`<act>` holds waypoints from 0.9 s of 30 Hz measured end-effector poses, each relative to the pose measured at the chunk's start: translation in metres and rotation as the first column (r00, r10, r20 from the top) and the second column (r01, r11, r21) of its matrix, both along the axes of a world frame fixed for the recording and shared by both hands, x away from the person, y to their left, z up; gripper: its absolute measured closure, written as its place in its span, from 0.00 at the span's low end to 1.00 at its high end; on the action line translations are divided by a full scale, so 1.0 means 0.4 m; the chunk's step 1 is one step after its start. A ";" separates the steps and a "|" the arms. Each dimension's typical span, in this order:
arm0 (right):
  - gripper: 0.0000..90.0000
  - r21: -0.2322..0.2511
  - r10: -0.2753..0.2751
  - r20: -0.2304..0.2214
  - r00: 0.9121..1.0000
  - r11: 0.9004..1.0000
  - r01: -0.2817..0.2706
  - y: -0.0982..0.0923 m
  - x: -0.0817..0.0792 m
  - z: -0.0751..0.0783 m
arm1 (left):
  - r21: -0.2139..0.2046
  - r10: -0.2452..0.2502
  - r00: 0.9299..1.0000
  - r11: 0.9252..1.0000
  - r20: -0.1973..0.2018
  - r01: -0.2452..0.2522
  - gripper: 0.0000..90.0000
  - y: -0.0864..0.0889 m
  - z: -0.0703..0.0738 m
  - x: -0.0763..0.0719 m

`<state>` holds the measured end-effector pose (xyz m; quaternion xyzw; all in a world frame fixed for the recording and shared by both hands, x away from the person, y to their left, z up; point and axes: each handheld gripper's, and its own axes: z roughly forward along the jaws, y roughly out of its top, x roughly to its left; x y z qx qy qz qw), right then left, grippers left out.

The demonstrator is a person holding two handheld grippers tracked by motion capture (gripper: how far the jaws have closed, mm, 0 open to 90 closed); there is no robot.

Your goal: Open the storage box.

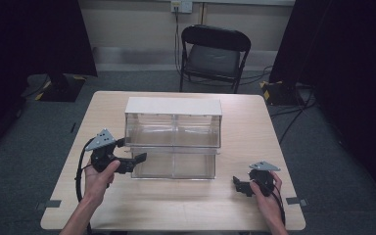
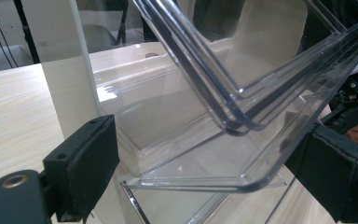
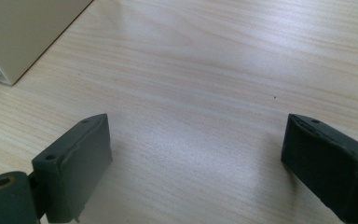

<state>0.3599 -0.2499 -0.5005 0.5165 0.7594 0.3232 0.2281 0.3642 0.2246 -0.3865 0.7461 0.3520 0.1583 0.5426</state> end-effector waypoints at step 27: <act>0.08 0.000 0.000 0.000 1.000 1.000 0.000 0.000 0.000 0.000 | 0.003 0.005 1.000 1.000 0.002 -0.005 0.12 -0.001 0.001 -0.001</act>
